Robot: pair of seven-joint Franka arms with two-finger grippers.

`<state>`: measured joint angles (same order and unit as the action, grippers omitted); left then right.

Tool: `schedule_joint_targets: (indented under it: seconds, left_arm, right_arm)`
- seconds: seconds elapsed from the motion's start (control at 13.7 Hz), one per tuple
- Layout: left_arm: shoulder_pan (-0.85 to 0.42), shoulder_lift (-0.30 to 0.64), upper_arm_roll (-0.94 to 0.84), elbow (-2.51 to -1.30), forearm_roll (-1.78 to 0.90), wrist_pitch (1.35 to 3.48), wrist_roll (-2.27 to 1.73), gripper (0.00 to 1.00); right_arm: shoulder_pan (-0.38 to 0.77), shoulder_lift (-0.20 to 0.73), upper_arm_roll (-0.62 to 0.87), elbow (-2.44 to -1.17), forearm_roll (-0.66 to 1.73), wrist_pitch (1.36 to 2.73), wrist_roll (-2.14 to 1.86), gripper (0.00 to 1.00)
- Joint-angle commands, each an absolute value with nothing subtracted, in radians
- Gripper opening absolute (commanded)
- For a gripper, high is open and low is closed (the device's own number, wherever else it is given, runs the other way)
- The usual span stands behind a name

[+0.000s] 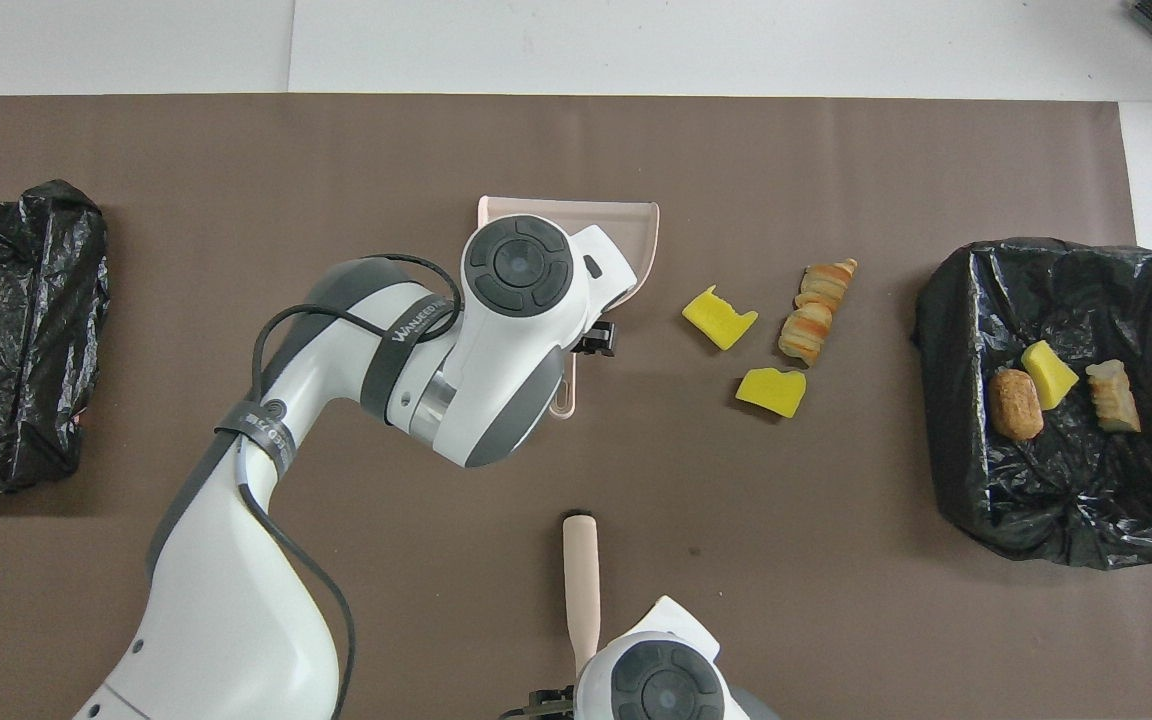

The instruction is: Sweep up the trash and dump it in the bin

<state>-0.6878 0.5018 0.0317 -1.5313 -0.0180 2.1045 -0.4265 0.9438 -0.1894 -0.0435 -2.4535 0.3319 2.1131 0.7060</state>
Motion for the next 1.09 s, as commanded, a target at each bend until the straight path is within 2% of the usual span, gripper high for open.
schedule_joint_targets:
  seconds: [0.0,0.15,0.22,0.29,0.44,0.51,0.66,0.73,0.8,1.02]
  left_arm:
    - [-0.707,0.518,0.049,-1.542,0.0,2.149,-0.476,1.0]
    - [-0.707,0.525,0.049,-1.542,0.0,2.155,-0.474,1.0]
    - [-0.706,0.525,0.049,-1.542,0.0,2.152,-0.474,0.94]
    - [-0.707,0.525,0.049,-1.542,0.0,2.152,-0.474,0.84]
    - [-0.706,0.525,0.049,-1.543,0.0,2.148,-0.472,0.53]
    - [-0.706,0.525,0.049,-1.545,0.002,2.143,-0.471,0.49]
    - [-0.706,0.523,0.049,-1.548,0.006,2.144,-0.46,0.24]
    - [-0.706,0.523,0.049,-1.546,0.005,2.148,-0.46,0.03]
    - [-0.704,0.523,0.049,-1.543,0.006,2.146,-0.459,0.0]
    - [-0.689,0.476,0.052,-1.546,0.006,2.09,-0.347,0.0]
  right_arm:
    - [0.985,-0.174,-0.044,-2.485,0.364,2.189,0.761,1.0]
    - [1.008,-0.158,-0.044,-2.488,0.364,2.204,0.781,1.0]
    - [1.012,-0.158,-0.044,-2.491,0.364,2.201,0.781,1.0]
    - [1.012,-0.16,-0.044,-2.494,0.364,2.204,0.781,0.98]
    - [1.012,-0.158,-0.044,-2.497,0.364,2.209,0.781,0.92]
    - [1.012,-0.158,-0.044,-2.499,0.364,2.207,0.779,0.79]
    - [1.012,-0.158,-0.044,-2.499,0.364,2.209,0.772,0.3]
    - [1.014,-0.158,-0.044,-2.499,0.364,2.209,0.779,0.11]
    - [1.012,-0.156,-0.043,-2.499,0.364,2.207,0.782,0.0]
    - [1.012,-0.152,-0.044,-2.494,0.362,2.204,0.787,0.0]
